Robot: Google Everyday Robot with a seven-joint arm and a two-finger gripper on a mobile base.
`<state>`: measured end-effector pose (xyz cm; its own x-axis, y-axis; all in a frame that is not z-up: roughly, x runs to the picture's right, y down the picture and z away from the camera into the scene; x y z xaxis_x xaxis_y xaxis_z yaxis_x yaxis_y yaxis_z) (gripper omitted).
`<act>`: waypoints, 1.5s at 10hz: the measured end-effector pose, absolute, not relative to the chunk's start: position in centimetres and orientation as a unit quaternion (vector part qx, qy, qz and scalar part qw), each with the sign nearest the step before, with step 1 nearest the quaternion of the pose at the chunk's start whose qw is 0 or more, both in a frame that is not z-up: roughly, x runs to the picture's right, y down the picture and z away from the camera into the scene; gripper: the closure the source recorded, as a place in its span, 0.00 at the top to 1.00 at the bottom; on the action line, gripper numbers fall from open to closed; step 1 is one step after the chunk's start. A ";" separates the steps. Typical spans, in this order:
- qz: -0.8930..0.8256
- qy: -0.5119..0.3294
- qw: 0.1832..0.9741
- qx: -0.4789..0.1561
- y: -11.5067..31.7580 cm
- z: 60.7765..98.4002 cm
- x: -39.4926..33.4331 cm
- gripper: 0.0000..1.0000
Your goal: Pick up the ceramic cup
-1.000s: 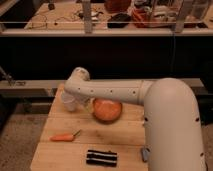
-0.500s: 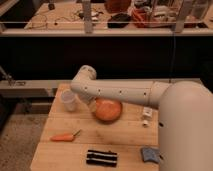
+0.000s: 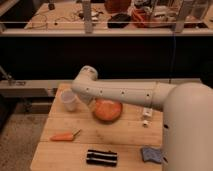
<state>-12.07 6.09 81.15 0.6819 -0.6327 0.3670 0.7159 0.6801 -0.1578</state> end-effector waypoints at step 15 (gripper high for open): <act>-0.478 -0.253 0.831 -0.132 3.0 80.5 -16.3 0.80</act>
<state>-16.28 3.02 80.45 0.4146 -0.7273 0.5469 0.8612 0.5078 0.0225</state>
